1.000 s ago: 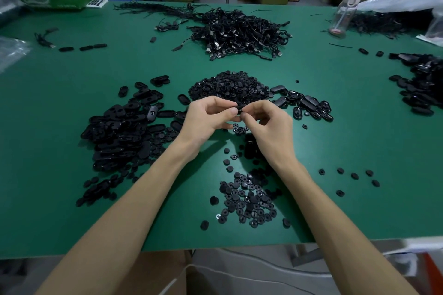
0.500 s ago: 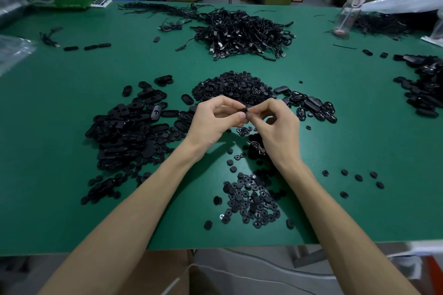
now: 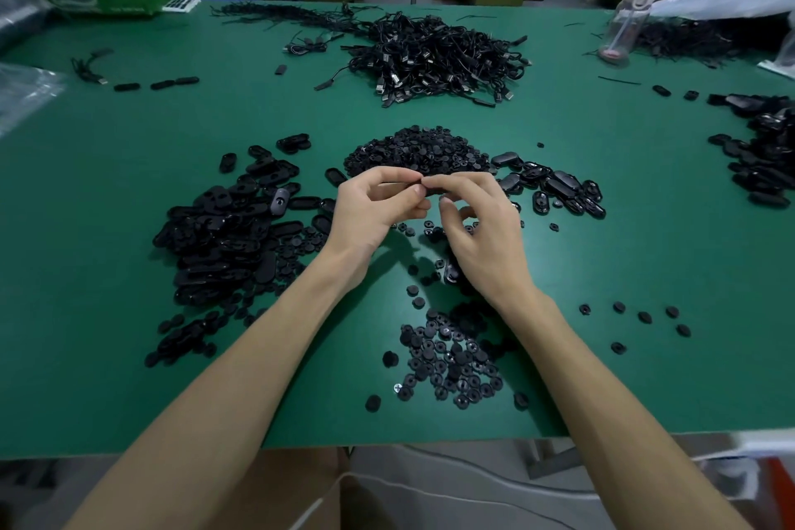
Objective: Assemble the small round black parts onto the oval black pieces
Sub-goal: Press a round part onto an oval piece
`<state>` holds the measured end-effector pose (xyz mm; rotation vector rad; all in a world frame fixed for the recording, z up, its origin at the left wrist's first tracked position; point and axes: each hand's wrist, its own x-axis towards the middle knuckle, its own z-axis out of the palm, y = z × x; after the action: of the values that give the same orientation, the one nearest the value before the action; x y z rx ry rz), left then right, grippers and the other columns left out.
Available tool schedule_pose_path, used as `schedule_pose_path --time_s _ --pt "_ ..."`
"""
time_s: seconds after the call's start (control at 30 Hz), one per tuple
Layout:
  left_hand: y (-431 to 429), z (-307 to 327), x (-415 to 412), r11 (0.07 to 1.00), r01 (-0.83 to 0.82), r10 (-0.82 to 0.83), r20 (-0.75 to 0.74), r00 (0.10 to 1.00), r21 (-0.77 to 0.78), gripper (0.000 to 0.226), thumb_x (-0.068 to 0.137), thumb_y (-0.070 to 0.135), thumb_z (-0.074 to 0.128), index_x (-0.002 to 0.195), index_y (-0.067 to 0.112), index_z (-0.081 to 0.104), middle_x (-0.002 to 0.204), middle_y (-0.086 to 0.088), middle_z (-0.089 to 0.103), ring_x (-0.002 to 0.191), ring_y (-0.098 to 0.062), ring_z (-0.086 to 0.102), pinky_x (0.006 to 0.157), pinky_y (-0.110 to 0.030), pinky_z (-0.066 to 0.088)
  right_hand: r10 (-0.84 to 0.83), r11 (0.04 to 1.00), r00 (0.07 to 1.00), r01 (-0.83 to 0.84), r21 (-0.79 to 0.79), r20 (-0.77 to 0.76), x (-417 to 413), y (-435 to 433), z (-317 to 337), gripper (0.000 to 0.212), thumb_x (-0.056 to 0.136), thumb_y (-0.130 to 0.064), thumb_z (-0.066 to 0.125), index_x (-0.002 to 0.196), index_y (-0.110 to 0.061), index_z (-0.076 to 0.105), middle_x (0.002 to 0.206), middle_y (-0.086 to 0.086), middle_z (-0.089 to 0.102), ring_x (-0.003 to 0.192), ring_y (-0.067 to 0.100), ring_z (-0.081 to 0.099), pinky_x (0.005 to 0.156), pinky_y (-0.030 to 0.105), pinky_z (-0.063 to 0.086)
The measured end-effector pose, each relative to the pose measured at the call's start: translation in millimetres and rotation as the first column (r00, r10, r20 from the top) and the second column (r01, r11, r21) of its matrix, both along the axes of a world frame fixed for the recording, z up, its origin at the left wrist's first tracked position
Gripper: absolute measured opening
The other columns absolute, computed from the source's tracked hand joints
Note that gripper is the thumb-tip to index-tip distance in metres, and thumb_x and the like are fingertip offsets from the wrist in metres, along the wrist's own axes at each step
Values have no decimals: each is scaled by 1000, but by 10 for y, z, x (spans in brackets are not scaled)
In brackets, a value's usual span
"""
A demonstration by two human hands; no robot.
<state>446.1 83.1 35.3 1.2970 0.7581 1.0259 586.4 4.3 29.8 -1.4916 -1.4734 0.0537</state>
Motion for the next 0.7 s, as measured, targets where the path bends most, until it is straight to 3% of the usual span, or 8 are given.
schedule_pose_path --time_s 0.1,0.17,0.33,0.5,0.7 --pt "-62 10 30 997 43 -40 -47 998 59 15 92 0 74 107 0 71 91 -16 79 82 -23 77 79 -29 61 -17 999 997 19 26 -77 26 2 8 22 98 -4 62 112 -18 74 108 -4 70 100 11 67 89 33 55" --pt "-85 19 35 995 49 -40 -90 995 92 14 92 0 74 105 2 71 89 -14 79 80 -21 76 76 -25 60 -20 1000 994 21 15 -103 33 3 5 20 97 -3 65 108 -17 74 102 -5 72 95 13 69 85 38 56" --pt "-87 44 37 989 14 11 -173 985 146 13 91 -3 73 104 2 71 95 -17 77 80 -23 77 77 -27 61 -32 999 983 26 -37 -181 34 -4 18 25 93 -7 72 114 -21 70 94 -10 69 90 6 67 79 22 53" --pt "-97 29 90 974 -47 110 -282 953 220 16 85 0 74 96 11 72 97 -9 76 93 -27 75 91 -44 61 -10 999 993 5 -41 -117 9 11 7 17 92 -4 71 107 -13 71 96 -5 73 90 7 67 83 24 55" --pt "-86 56 65 971 -18 97 -325 941 237 17 86 -1 73 101 7 73 98 -8 76 96 -27 74 94 -45 59 -8 998 991 0 -64 -132 8 11 -3 19 92 -6 73 103 -20 65 87 -13 68 84 3 65 73 11 48"
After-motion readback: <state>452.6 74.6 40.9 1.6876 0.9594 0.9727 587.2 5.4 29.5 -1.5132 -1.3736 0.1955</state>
